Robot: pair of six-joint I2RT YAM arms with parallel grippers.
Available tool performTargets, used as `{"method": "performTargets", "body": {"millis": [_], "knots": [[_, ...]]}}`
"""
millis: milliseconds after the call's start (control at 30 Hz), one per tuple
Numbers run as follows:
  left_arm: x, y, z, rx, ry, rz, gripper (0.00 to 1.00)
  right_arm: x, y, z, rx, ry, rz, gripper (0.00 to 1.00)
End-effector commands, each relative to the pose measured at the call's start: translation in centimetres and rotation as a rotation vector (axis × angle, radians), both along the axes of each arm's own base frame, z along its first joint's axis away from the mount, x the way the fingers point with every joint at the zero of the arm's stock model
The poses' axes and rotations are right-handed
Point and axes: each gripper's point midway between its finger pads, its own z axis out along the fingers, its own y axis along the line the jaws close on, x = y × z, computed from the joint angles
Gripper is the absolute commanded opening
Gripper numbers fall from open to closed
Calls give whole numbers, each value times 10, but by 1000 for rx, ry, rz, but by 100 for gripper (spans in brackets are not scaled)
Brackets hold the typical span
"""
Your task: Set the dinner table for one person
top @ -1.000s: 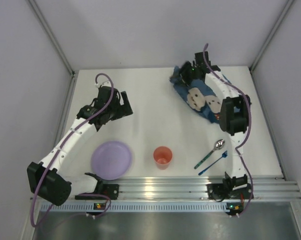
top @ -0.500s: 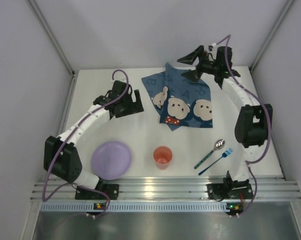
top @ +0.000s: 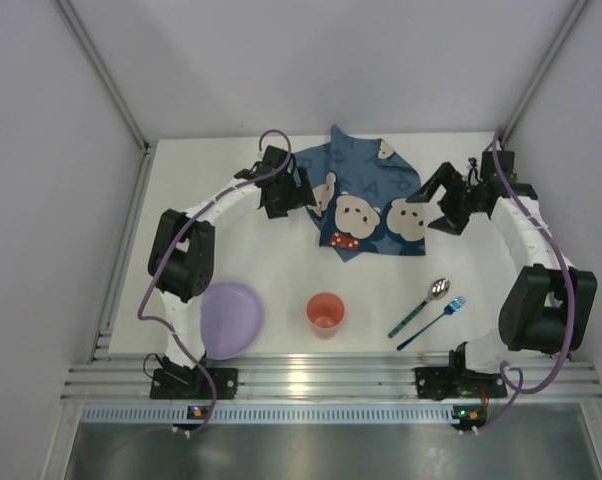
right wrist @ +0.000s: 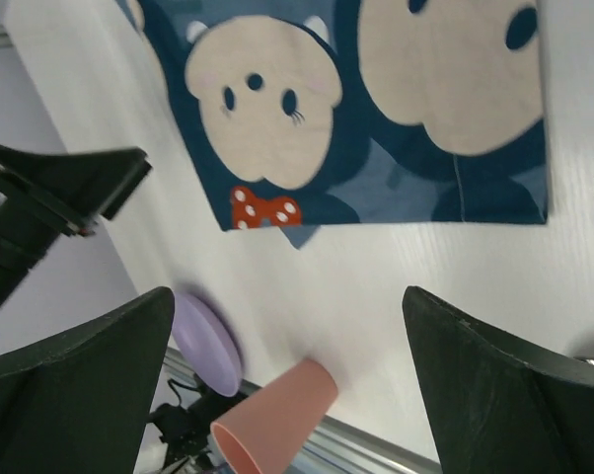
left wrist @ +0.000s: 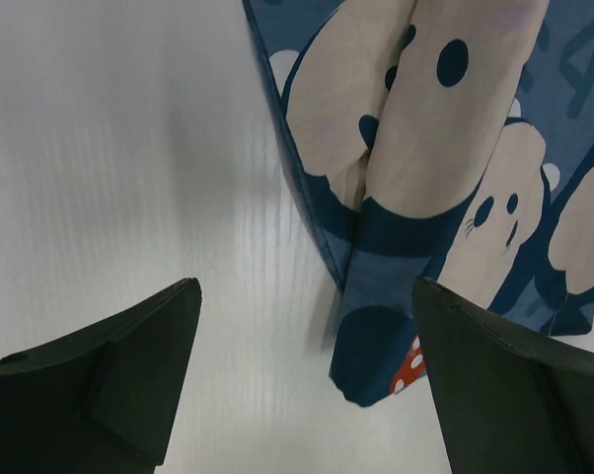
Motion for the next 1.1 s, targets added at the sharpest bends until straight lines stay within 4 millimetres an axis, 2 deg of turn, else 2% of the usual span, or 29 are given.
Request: {"method": "performTargets", "body": {"millis": [0, 133, 200, 267, 467, 533, 600, 633, 700, 733, 800, 833, 967, 1000, 1067], "knots": [[27, -21, 5, -69, -44, 8, 93, -29, -8, -8, -97, 19, 29, 100], [36, -27, -11, -72, -28, 10, 92, -50, -14, -14, -154, 51, 40, 100], [37, -28, -23, -66, -7, 10, 92, -56, -15, -14, -163, 52, 39, 100], [39, -31, -27, -69, -4, 5, 91, -61, -15, -20, -166, 67, 37, 100], [41, -33, -43, -55, 13, 5, 85, -64, -17, -27, -175, 87, 37, 100], [42, -34, -50, -55, 20, 5, 76, -63, -17, -29, -179, 94, 39, 100], [43, -36, -52, -60, 21, 0, 63, -63, -18, -35, -183, 110, 39, 100], [43, -37, -54, -61, 22, -10, 49, -63, -18, -38, -185, 115, 43, 100], [45, -39, -54, -67, 25, -20, 36, -61, -19, -47, -185, 127, 43, 100], [44, -40, -54, -66, 28, -26, 16, -61, -19, -50, -181, 134, 42, 100], [45, -41, -49, -67, 24, -39, 5, -58, -17, -61, -171, 148, 47, 100], [44, -40, -50, -58, 25, -44, 0, -57, -15, -65, -159, 157, 44, 100], [39, -35, -45, -39, 19, -56, 0, -44, -6, -81, -120, 183, 58, 100], [37, -35, -43, -39, 15, -61, 0, -40, -3, -90, -117, 202, 66, 100], [33, -33, -43, -32, 17, -73, 0, -29, -1, -91, -118, 199, 69, 100]]}}
